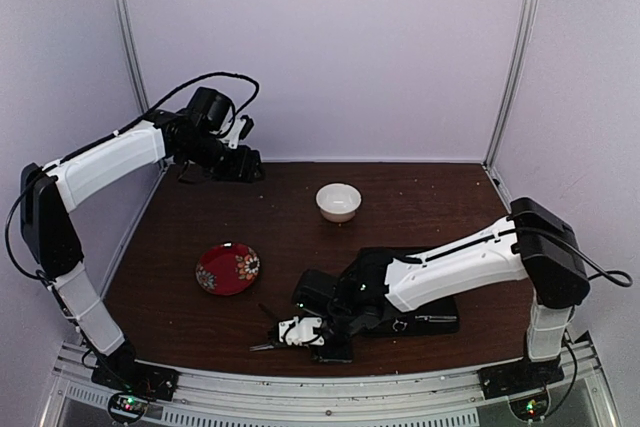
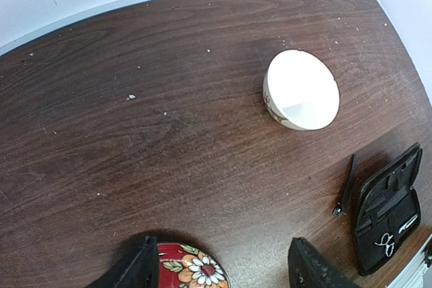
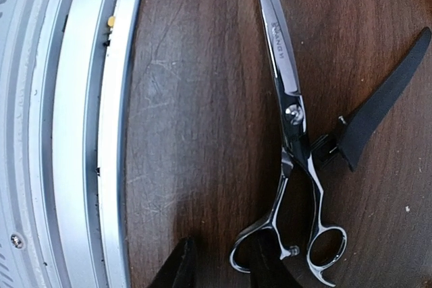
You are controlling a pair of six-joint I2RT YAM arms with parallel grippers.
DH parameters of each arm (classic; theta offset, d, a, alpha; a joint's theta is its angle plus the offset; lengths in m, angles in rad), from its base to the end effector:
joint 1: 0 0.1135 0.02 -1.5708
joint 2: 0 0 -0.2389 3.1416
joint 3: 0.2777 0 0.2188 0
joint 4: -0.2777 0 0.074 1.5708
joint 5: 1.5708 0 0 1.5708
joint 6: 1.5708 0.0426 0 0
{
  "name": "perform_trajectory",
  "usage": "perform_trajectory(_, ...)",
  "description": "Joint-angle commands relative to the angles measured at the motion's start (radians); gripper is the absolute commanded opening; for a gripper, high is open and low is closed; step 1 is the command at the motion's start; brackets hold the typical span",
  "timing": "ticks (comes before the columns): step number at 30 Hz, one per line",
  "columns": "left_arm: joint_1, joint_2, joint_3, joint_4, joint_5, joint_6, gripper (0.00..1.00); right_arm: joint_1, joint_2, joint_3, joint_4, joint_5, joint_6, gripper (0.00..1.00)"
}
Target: Sort the hair-cutting tools
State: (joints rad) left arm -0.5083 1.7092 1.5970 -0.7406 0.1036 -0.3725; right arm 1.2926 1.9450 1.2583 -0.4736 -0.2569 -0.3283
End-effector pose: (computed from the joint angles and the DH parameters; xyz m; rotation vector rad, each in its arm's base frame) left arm 0.2995 -0.1719 0.2985 0.2169 2.4770 -0.5143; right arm 0.0868 0.3434 0.1432 -2.1073 1.8990 0.5982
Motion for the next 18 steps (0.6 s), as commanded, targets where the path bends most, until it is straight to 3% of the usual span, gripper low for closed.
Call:
perform_trajectory(1, 0.011, -0.035, -0.009, 0.037, 0.021, -0.003, 0.68, 0.004, 0.035, 0.021, -0.005, 0.038, 0.023, 0.27)
perform_trajectory(4, 0.011, -0.039, -0.011, 0.037, 0.02, -0.003, 0.68, 0.005, 0.05, 0.03, -0.008, 0.038, 0.032, 0.23)
perform_trajectory(12, 0.011, -0.04, -0.014, 0.038, 0.009, -0.001, 0.67, 0.004, -0.009, 0.025, -0.069, 0.005, -0.003, 0.0)
perform_trajectory(18, 0.013, -0.039, -0.015, 0.037, 0.008, 0.003, 0.67, 0.002, -0.196, -0.024, -0.157, -0.023, -0.062, 0.0)
